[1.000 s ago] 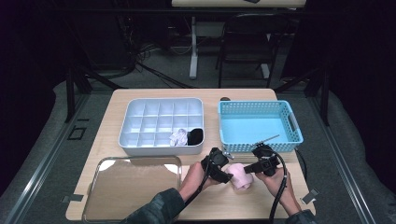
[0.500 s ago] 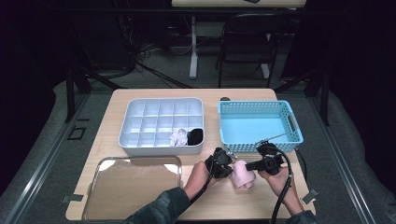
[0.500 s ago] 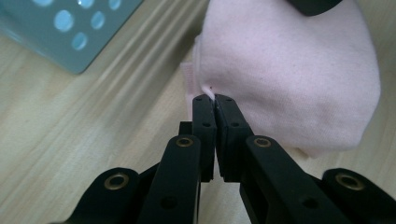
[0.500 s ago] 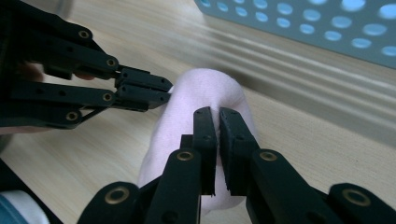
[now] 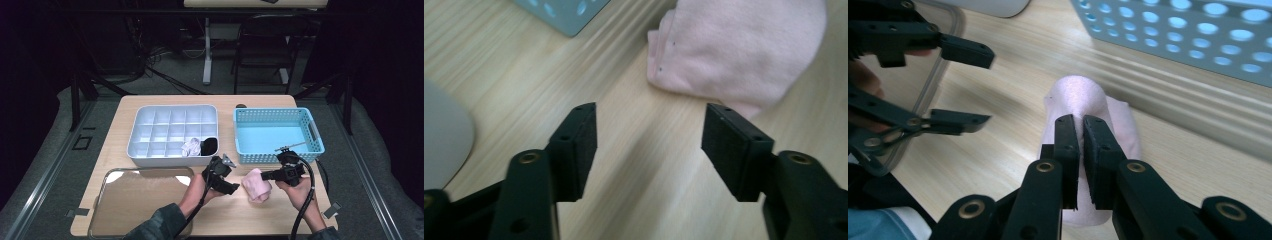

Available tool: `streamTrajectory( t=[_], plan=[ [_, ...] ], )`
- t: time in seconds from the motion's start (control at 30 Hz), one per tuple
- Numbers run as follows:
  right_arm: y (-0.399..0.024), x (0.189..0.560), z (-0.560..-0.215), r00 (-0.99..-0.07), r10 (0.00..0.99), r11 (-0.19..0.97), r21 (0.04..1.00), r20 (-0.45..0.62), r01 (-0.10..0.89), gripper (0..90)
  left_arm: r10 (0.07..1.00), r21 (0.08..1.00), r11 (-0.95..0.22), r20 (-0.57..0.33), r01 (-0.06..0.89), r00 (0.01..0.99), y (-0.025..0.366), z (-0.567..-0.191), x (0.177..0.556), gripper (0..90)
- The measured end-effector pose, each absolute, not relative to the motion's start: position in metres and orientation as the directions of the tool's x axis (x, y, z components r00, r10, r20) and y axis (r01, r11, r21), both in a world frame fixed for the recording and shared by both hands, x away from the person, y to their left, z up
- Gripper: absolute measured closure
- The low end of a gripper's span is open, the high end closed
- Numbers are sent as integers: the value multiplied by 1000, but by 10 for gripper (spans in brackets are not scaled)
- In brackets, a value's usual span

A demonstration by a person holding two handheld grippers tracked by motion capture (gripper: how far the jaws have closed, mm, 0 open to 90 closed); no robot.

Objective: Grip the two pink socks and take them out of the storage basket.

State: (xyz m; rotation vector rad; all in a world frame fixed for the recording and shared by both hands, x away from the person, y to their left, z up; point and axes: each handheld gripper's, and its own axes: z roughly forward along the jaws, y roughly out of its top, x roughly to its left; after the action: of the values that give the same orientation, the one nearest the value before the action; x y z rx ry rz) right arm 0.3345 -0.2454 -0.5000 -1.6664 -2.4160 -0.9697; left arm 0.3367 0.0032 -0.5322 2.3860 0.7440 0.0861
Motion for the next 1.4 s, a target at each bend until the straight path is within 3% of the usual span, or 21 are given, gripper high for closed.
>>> streamTrajectory(
  t=[0.17, 0.33, 0.47, 0.57, 0.7, 0.83, 1.0, 1.13, 1.27, 1.4],
  plan=[
    [-233, 335, -499, -436, 819, 244, 462, 372, 853, 839, 550, 613, -604, -142, 510, 823, 31, -529, 323, 291],
    [-212, 333, -509, -443, 811, 264, 438, 382, 859, 808, 552, 617, -608, -124, 500, 825, 39, -527, 311, 263],
    [-194, 332, -517, -532, 738, 365, 417, 415, 832, 764, 551, 614, -607, -133, 504, 824, 41, -528, 309, 251],
    [-192, 331, -515, -545, 728, 358, 448, 415, 819, 740, 555, 613, -608, -127, 505, 822, 39, -531, 307, 250],
    [-209, 332, -505, -515, 798, 331, 485, 315, 809, 695, 543, 610, -618, -126, 496, 830, 32, -534, 304, 250],
    [-229, 340, -514, -444, 850, 290, 450, 284, 845, 608, 518, 622, -633, -100, 460, 849, 13, -533, 299, 255],
    [-227, 347, -530, -426, 869, 331, 347, 250, 878, 515, 468, 646, -666, -30, 375, 883, -13, -532, 291, 287],
    [-223, 349, -537, -413, 882, 339, 303, 226, 891, 520, 443, 627, -706, 27, 330, 896, -31, -539, 290, 306],
    [-221, 348, -542, -406, 893, 347, 279, 193, 895, 584, 443, 573, -759, 105, 310, 891, -43, -552, 290, 398],
    [-218, 346, -543, -409, 900, 357, 285, 152, 890, 675, 442, 550, -768, 81, 330, 894, -37, -563, 292, 568]
  ],
)
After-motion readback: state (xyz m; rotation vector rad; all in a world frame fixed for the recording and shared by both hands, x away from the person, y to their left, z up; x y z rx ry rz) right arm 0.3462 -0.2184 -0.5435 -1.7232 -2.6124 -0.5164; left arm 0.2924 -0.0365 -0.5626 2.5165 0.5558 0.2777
